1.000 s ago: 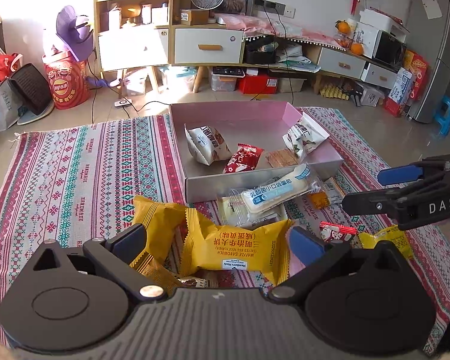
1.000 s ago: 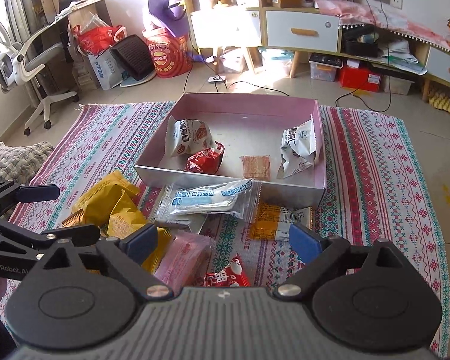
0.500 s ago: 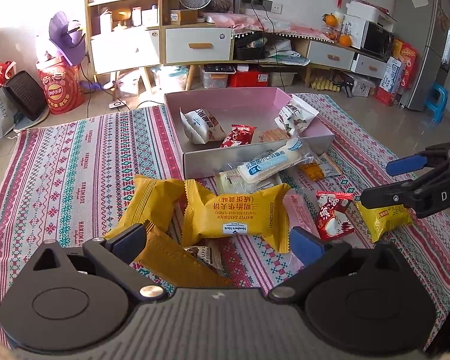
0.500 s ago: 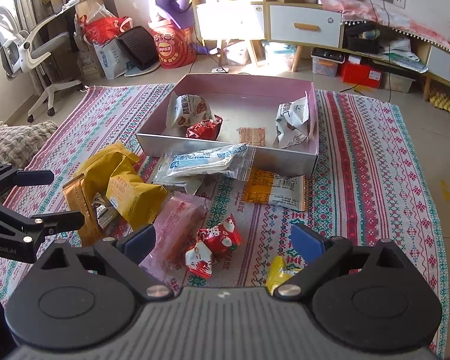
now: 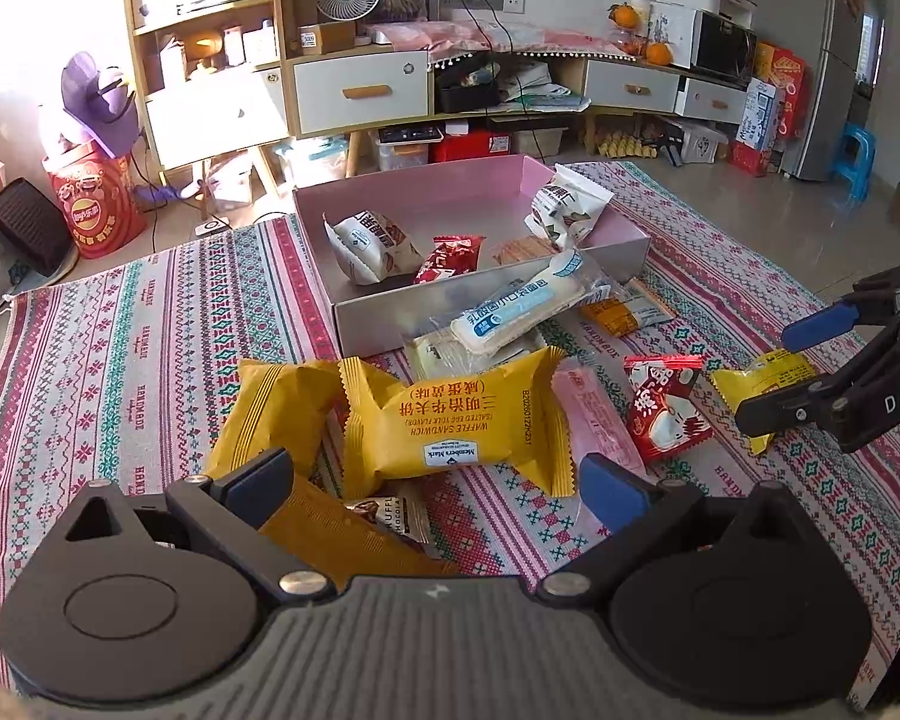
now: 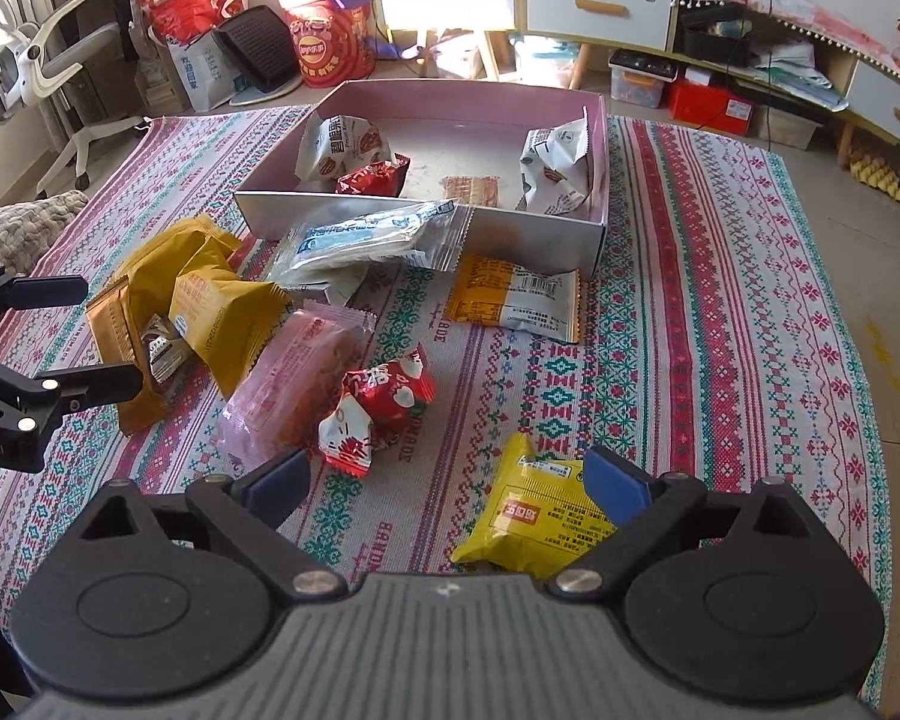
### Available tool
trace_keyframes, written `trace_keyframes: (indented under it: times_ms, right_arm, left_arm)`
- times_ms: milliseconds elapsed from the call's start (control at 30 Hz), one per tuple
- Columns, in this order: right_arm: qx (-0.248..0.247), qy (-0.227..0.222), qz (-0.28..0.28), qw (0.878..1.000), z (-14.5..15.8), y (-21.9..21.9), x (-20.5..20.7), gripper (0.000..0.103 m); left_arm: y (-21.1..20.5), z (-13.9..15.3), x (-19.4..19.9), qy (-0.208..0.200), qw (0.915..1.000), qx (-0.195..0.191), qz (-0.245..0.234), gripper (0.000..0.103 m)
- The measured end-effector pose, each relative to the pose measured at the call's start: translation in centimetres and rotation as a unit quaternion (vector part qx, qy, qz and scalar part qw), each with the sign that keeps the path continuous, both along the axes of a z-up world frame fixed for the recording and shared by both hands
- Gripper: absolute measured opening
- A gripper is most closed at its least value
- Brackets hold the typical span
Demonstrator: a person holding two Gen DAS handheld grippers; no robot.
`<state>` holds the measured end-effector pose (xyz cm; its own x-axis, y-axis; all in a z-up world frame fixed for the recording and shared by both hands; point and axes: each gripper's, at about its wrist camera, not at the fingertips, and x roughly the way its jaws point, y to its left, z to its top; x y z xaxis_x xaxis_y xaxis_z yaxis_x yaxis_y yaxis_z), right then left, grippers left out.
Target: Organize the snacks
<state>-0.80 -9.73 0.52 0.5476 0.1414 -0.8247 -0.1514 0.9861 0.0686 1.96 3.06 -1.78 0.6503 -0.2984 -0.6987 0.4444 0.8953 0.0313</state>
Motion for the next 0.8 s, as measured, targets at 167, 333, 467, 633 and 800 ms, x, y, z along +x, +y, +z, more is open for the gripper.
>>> trace_keyframes:
  times_ms: [167, 333, 467, 633, 800]
  right_arm:
    - [0.001, 0.0, 0.007, 1.0, -0.1, 0.2, 0.4, 0.096]
    - [0.006, 0.003, 0.021, 1.0, -0.4, 0.8, 1.2, 0.089]
    - [0.011, 0.012, 0.025, 1.0, -0.8, 1.4, 1.9, 0.08]
    - [0.009, 0.018, 0.028, 0.999, -1.5, 2.3, 2.9, 0.07]
    - [0.016, 0.03, 0.028, 0.999, -2.1, 2.7, 3.4, 0.058]
  left_arm:
    - [-0.4, -0.2, 1.4, -0.014, 0.9978, 0.031, -0.058, 0.103]
    - [-1.8, -0.6, 2.3, -0.029, 0.9889, 0.065, -0.131, 0.099]
    - [-3.6, -1.4, 2.5, -0.046, 0.9746, 0.116, -0.186, 0.092]
    - [-4.9, -2.9, 2.6, -0.032, 0.9559, 0.174, -0.235, 0.087]
    - [-4.6, -3.5, 1.9, -0.026, 0.9492, 0.193, -0.247, 0.086]
